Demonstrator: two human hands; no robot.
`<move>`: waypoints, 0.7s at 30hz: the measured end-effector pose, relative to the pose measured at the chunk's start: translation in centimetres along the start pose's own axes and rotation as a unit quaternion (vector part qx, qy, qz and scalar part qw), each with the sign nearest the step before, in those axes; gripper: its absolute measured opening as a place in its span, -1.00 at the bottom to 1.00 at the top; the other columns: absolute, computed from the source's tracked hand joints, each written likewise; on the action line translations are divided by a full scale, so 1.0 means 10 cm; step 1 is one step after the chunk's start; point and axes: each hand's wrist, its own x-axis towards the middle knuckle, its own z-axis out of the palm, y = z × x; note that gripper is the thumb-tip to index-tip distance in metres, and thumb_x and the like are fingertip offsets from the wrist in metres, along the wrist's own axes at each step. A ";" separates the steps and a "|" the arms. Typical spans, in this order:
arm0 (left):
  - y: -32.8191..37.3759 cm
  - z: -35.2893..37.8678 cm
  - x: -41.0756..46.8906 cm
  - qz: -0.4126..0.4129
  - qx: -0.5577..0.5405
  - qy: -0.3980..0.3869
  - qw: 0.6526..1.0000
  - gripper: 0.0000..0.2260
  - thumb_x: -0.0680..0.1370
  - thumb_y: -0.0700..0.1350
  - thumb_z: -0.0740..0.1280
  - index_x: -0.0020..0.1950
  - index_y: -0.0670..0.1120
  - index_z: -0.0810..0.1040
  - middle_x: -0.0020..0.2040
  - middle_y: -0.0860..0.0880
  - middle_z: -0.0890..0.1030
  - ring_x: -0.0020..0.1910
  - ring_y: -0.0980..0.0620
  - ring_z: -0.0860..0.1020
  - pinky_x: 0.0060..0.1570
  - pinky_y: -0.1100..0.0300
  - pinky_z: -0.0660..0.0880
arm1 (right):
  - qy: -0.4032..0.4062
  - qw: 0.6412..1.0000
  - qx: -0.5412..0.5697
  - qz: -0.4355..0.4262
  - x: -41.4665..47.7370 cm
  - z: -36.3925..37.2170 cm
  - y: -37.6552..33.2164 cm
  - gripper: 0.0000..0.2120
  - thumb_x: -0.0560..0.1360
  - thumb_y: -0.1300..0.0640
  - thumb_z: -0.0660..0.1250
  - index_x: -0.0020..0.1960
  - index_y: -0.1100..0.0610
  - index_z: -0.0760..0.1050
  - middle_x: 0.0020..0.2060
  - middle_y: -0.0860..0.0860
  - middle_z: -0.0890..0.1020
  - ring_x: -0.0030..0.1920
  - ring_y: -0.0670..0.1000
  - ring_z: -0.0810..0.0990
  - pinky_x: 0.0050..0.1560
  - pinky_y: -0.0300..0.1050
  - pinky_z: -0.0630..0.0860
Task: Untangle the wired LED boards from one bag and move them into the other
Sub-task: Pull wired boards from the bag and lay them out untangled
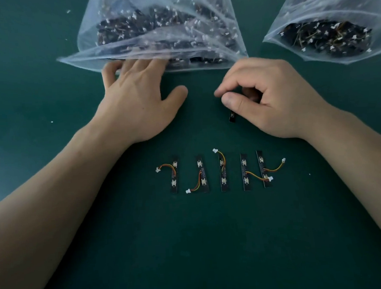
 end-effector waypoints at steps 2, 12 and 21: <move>0.02 0.03 -0.06 0.031 -0.001 0.017 0.999 -0.47 0.60 0.26 0.14 0.50 0.06 0.45 0.45 0.02 0.53 0.49 -0.05 0.38 0.52 -0.14 0.01 | -0.001 1.000 0.004 -0.002 0.00 0.01 0.00 -0.82 0.64 0.06 0.34 0.07 0.07 0.70 -0.04 -0.04 0.65 -0.22 -0.13 0.53 -0.13 -0.20 0.43; -0.02 -0.04 -0.15 0.126 -0.205 0.101 0.966 -0.81 0.58 -0.23 0.38 0.14 -0.09 0.71 0.11 0.04 0.69 0.16 0.09 0.63 0.27 0.24 0.49 | 0.003 1.000 -0.005 -0.001 0.00 -0.01 0.00 -0.86 0.61 0.12 0.37 0.06 0.11 0.70 -0.17 -0.12 0.61 -0.21 -0.14 0.55 -0.15 -0.36 0.38; -0.01 -0.04 -0.24 0.110 -0.150 0.084 0.979 -0.78 0.59 -0.11 0.35 0.18 0.03 0.70 0.09 0.18 0.67 0.25 0.00 0.58 0.41 -0.17 0.36 | 0.011 1.000 0.002 0.010 0.00 -0.02 -0.02 -0.88 0.60 0.14 0.39 0.07 0.11 0.70 -0.14 -0.06 0.64 -0.20 -0.03 0.58 -0.12 -0.32 0.42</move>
